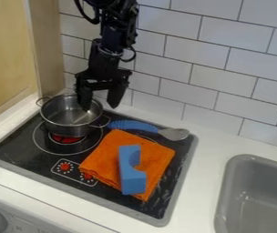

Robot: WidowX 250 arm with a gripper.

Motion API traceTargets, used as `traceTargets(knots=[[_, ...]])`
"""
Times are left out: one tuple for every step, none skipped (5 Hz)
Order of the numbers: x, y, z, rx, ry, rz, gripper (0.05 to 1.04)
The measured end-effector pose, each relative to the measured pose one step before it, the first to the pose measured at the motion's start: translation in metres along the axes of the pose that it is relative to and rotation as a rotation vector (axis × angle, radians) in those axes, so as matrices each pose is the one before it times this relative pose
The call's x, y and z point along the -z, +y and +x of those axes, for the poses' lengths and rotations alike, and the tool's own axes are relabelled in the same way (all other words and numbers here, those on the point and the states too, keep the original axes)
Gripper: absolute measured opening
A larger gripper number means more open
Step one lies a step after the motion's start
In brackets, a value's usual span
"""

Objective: Put the silver pot at the right burner

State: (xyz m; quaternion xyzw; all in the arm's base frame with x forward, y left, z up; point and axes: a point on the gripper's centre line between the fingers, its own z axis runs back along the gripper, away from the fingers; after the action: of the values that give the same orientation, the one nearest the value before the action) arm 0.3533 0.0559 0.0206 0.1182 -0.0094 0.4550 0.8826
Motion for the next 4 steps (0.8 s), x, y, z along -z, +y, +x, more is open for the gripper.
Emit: traceTargets(knots=[[-0.01145, 0.00067, -0.00095, 0.0053, -0.0115, -0.0496, 1.010], [-0.00532, -0.00237, 0.00058, 0.0043, -0.0061, -0.0286, 0.999], [-0.00977, 0.00230, -0.00531, 0.0341, -0.0030, -0.0463, 0.999], [-0.01982, 0.00556, -0.00231, 0.0055, -0.0188, -0.0604, 0.999]])
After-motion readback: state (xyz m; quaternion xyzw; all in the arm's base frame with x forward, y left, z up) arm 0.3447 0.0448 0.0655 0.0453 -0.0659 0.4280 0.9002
